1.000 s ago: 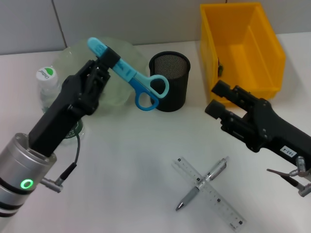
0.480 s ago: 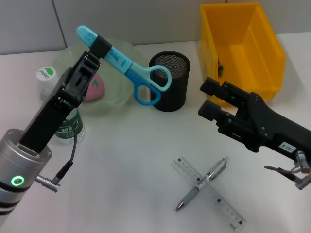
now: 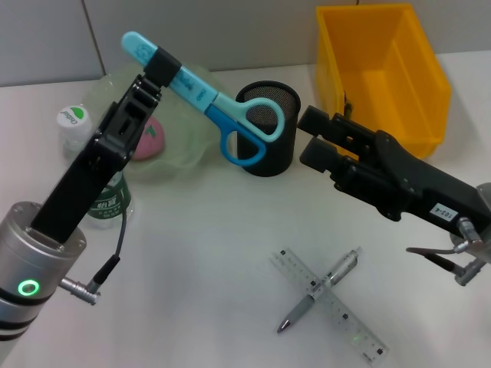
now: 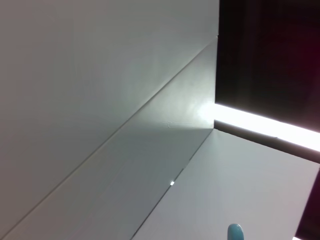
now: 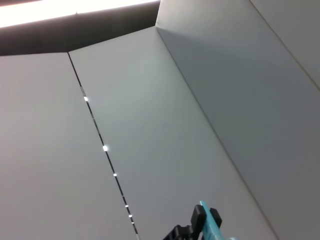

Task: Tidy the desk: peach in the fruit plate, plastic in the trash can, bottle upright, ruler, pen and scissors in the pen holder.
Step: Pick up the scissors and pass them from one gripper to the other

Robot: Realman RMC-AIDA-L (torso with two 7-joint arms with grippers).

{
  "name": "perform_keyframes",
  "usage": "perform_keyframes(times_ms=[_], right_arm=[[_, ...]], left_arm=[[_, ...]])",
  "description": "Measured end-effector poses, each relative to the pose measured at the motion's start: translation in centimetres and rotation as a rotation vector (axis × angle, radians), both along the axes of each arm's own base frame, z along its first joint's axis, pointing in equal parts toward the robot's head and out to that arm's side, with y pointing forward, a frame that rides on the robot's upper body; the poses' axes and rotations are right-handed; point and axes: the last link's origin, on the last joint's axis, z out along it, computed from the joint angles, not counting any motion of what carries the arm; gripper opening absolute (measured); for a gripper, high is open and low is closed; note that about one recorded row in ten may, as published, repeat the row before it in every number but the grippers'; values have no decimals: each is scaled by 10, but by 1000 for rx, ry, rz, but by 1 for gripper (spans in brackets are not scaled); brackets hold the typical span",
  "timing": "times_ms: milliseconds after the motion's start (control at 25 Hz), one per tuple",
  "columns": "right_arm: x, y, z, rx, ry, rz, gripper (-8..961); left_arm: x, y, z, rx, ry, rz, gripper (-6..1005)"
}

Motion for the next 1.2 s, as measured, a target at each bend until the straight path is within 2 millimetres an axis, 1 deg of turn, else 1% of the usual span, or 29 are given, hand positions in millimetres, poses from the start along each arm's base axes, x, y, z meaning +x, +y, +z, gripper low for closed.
perform_keyframes(times_ms=[320, 880, 1200], right_arm=[[-11, 5, -5, -52, 22, 12, 651], [-23, 14, -13, -125, 43, -6, 652], [-31, 16, -16, -138, 53, 6, 600]], left_arm=[[5, 1, 0, -3, -8, -23, 114], [9, -1, 1, -6, -32, -40, 118], [10, -1, 0, -4, -33, -39, 121]])
